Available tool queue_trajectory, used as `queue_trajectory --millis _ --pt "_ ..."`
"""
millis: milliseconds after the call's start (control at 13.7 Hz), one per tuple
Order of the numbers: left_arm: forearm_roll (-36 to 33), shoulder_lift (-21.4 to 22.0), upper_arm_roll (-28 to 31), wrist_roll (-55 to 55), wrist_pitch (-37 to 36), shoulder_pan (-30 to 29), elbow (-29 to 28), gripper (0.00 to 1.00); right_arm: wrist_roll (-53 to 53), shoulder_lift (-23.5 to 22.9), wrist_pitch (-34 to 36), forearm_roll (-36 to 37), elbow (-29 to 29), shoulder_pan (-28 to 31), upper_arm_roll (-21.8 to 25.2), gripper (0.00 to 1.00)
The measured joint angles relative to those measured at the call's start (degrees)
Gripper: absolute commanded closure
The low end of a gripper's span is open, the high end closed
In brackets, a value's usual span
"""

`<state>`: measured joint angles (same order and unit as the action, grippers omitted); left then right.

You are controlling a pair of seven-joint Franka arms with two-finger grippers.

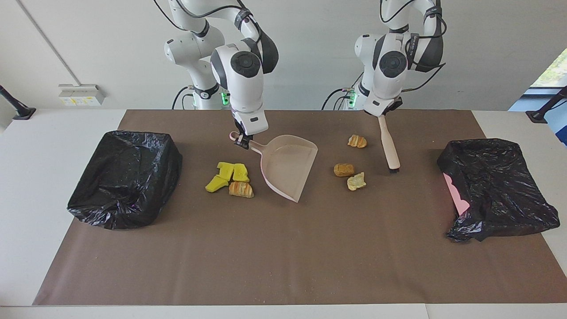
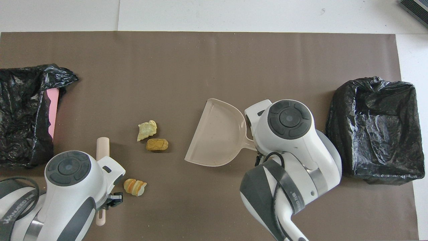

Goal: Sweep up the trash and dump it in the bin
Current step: 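Set the dustpan down near the scraps with the right gripper, then sweep the yellow scraps into the dustpan with the left gripper's brush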

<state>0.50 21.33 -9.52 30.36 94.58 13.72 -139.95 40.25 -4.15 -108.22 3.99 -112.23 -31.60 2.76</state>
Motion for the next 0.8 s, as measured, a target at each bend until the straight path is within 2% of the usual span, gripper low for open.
queue_trajectory --millis 219,511,803 --pt "7.1 1.3 0.0 13.2 -0.1 1.1 -1.6 1.0 -0.2 -0.8 -2.7 2.6 -2.3 -2.6 -0.1 1.0" --pt "14.6 1.3 -0.1 29.0 3.4 8.4 -5.6 1.0 -0.2 -3.5 -6.6 4.6 -3.7 -4.3 -0.1 1.0" --pt "19.3 1.2 -0.2 34.2 8.6 10.0 -6.4 1.0 -0.2 -4.3 -7.8 4.6 -3.7 -4.3 -0.1 1.0"
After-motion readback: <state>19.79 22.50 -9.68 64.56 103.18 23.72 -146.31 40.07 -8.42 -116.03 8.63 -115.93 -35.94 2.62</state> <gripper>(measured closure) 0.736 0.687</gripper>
